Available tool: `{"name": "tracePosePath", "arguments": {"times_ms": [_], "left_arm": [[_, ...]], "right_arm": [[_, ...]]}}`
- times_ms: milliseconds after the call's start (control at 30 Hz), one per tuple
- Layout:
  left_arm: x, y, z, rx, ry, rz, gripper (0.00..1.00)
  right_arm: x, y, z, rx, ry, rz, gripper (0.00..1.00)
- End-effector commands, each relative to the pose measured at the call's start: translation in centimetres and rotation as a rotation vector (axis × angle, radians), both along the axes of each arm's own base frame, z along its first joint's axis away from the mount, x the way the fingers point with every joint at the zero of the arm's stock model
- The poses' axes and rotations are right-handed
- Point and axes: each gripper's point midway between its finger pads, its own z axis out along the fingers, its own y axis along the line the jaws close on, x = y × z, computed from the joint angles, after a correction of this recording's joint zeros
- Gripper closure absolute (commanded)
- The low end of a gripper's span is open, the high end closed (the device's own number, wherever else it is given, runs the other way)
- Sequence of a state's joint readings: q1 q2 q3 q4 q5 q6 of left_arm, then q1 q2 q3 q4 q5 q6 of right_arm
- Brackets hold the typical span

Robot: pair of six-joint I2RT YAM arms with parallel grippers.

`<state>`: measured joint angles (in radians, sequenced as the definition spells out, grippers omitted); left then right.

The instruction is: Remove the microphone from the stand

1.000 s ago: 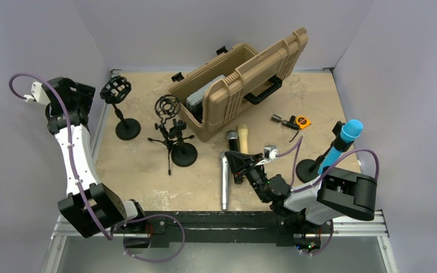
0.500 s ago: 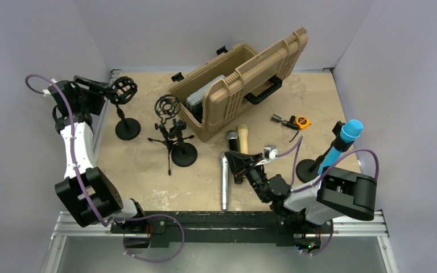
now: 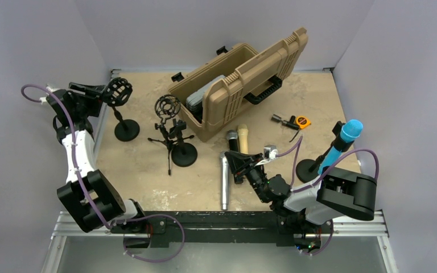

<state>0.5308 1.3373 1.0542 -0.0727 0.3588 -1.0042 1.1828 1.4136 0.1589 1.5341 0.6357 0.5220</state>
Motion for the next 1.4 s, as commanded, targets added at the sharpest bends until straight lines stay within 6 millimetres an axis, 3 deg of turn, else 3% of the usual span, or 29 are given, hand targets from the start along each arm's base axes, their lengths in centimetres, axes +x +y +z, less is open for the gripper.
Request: {"name": "tracePosePath", "arguments": {"times_ms": [0, 367, 700, 800, 900, 1033, 1233, 1367], "left_arm": [[-2.5, 0.1, -6.9, -0.036, 0.203, 0.027, 0.41], [-4.1, 0.7, -13.8, -0.059, 0.369, 0.04, 0.44], [-6.1, 1.2, -17.3, -0.039, 0.489, 0.086, 0.44], [-5.8, 1.0, -16.9, -0.048, 0.473, 0.079, 0.43], [-4.5, 0.5, -13.3, 0.008, 0.416, 0.037, 0.39], [-3.1, -0.3, -5.1, 0.125, 0.285, -0.004, 0.34], [-3.8, -1.7, 6.1, 0.242, 0.063, -0.021, 0.34], [-4.8, -4.9, 12.1, 0.358, -0.055, -0.088, 0.34]], "right_arm": [[-0.1, 0.1, 3.0, 0.098, -0.055, 0.001, 0.74], [0.0, 0.2, 2.9, 0.095, -0.054, 0.002, 0.74], [0.0, 0.2, 2.9, 0.093, -0.054, 0.0, 0.74], [0.0, 0.1, 3.0, 0.096, -0.055, 0.0, 0.74], [0.0, 0.0, 3.0, 0.095, -0.056, -0.001, 0.74], [0.1, 0.4, 3.2, 0.085, -0.057, -0.001, 0.74], [0.6, 1.6, 3.5, 0.034, -0.047, -0.003, 0.71], [0.6, 2.3, 4.2, 0.01, -0.035, 0.013, 0.69]]}}
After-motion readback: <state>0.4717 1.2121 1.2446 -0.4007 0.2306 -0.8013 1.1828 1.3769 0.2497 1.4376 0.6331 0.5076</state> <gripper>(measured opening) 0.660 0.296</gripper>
